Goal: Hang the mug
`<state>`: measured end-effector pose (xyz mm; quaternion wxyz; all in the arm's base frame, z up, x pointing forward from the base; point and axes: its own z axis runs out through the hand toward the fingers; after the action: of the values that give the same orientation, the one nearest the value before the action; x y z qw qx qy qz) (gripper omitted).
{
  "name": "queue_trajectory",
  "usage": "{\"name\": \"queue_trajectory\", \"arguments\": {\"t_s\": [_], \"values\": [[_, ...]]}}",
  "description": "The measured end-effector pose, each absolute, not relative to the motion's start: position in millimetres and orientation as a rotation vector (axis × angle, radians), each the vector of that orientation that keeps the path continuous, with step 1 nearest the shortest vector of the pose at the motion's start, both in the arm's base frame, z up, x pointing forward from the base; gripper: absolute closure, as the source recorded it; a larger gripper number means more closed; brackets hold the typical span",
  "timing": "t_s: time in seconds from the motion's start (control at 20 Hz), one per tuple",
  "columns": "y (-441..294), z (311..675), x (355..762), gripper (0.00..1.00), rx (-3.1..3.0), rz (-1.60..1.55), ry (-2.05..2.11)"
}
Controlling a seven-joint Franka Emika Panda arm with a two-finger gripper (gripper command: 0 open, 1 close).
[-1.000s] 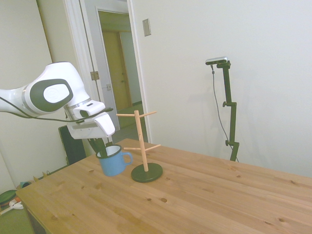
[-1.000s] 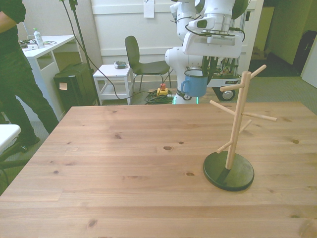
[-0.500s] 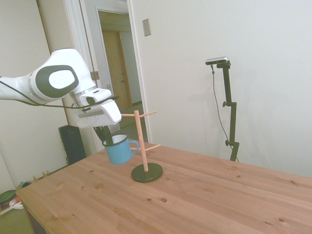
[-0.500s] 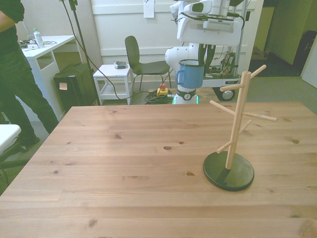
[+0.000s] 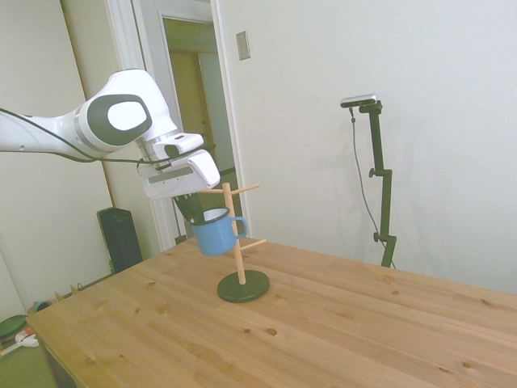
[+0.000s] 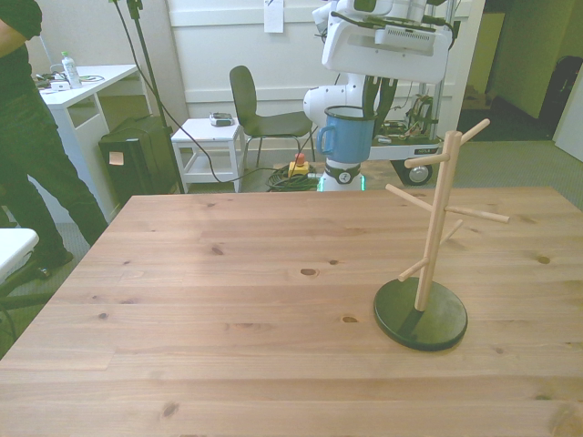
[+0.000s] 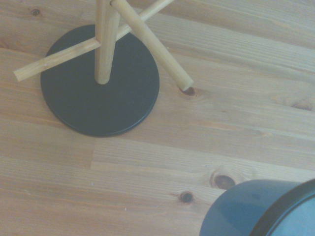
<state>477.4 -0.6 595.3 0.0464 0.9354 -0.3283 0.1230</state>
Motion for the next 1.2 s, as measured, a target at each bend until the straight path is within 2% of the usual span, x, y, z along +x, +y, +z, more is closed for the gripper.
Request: {"name": "queue_trajectory", "arguments": {"t_s": [0.6,1.2], "values": [[26.5,593.8,505.2,1.00,2.861,0.374,-0.948],[59.9,572.9,529.3,1.00,2.865,0.325,-0.923]]}}
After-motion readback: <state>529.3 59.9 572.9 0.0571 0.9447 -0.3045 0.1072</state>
